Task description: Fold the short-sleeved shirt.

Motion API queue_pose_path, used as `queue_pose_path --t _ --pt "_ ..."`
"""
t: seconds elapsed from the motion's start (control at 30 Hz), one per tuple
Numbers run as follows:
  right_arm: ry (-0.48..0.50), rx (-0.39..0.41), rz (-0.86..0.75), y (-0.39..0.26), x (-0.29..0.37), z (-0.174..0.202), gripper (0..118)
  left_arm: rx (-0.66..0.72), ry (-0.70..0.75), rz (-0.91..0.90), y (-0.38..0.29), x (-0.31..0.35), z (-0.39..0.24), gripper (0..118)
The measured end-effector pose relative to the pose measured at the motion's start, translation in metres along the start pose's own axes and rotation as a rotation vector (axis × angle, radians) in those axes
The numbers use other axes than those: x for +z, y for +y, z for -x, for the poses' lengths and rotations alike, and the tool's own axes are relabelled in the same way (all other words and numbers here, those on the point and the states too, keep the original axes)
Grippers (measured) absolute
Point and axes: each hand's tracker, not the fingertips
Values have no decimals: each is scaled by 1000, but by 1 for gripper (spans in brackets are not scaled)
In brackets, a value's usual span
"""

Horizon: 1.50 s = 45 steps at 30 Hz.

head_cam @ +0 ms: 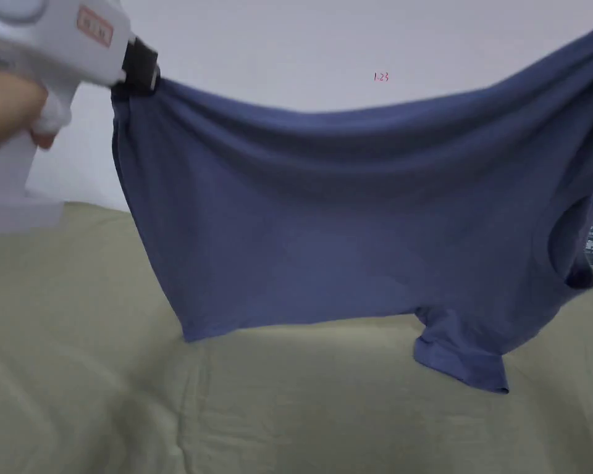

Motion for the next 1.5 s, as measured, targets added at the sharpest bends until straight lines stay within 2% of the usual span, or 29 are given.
queue_pose_path --t 0.2,0.5,0.63,0.9,0.97,1.1,1.2,1.4,1.43,1.47,1.5 --pt "87 53 47 -60 63 15 0 -6 -82 45 -74 47 -9 4" --pt "144 -14 126 -138 159 6 0 19 -156 93 -178 134 -24 4" --pt "152 -18 144 -176 201 0 0 47 -182 134 -223 161 -24 4" --pt "131 -112 281 -272 269 3 0 82 -201 219 -307 206 -43 4" --pt "125 -182 323 -299 278 2 0 91 -221 269 -331 209 -48 4" --pt "114 -199 405 -344 287 4 0 85 -231 332 -369 212 -61 4" --pt "113 -254 509 -375 292 9 0 153 -250 395 -398 206 -64 4" --pt "74 -253 612 -406 302 6 0 142 -258 456 -422 211 -65 5" --pt "72 -248 624 -410 304 5 0 145 -260 463 -425 211 -65 9" --pt "63 -240 632 -414 305 4 0 146 -265 467 -428 210 -65 26" --pt "52 -230 637 -416 304 3 0 140 -261 471 -431 210 -65 26"
